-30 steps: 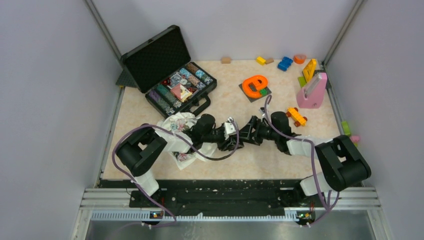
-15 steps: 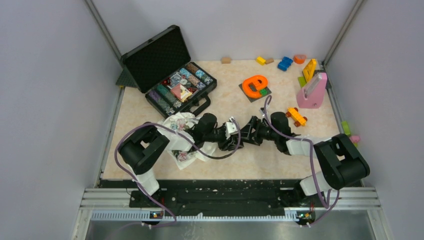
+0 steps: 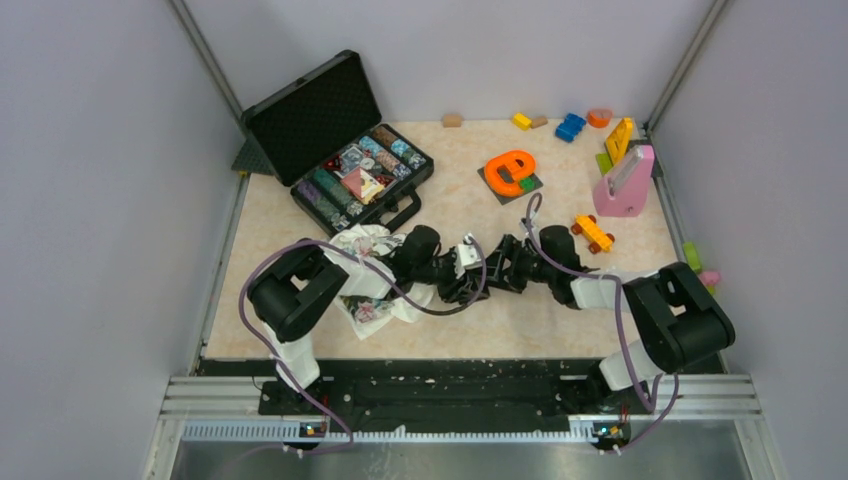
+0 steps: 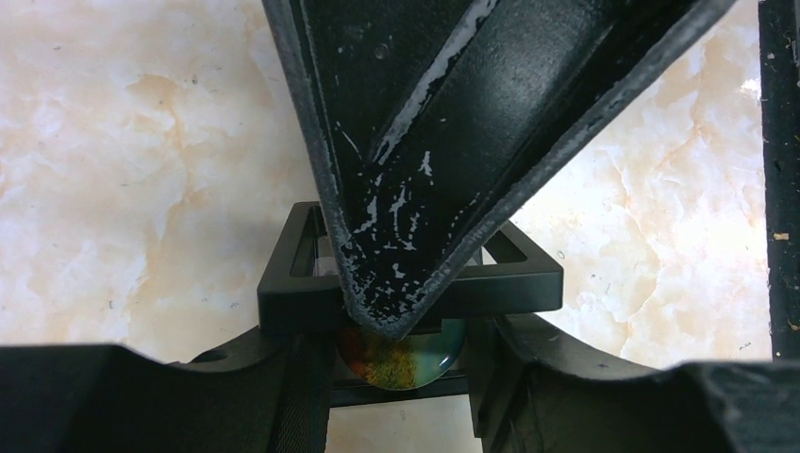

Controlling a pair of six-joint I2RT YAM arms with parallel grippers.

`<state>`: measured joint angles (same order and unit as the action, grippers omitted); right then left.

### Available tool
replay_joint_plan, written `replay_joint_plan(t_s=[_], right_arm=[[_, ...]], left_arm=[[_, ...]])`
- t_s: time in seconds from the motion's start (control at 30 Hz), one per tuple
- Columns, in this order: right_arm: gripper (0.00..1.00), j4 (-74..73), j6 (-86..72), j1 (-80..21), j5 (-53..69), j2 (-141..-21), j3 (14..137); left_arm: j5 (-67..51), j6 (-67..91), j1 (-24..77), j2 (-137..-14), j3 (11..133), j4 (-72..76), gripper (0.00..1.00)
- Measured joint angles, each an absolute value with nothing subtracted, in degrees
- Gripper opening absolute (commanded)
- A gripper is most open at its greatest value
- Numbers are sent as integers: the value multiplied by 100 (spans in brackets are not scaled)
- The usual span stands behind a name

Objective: Remove the brooch from the garment
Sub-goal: Place the brooch in the brooch box.

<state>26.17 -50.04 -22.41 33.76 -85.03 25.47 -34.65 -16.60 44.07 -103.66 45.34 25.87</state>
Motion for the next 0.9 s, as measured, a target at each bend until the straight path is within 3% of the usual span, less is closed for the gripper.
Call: replay_joint_plan(t_s=[0.1, 0.2, 0.57, 0.87, 0.9], right_arm=[[51, 2622, -5002, -2235, 3402, -8580, 2547], [51, 2626, -5006, -2231, 3398, -8608, 2547], [50, 2670, -5006, -2169, 3413, -8654, 2550], [50, 2604, -4923, -2095, 3483, -8691, 2567], [50, 2545, -4893, -2080, 3489, -8691, 2598]], left_arm=[[-3468, -1660, 4407, -10388, 4541, 2534, 50], [-3470, -1658, 4407, -10457, 4582, 2534, 58], [-3597, -1647, 4392, -10543, 4644, 2598, 60], [-3614, -1594, 4364, -10060, 4340, 2659, 64], [-3614, -1597, 4364, -10018, 4333, 2644, 69]])
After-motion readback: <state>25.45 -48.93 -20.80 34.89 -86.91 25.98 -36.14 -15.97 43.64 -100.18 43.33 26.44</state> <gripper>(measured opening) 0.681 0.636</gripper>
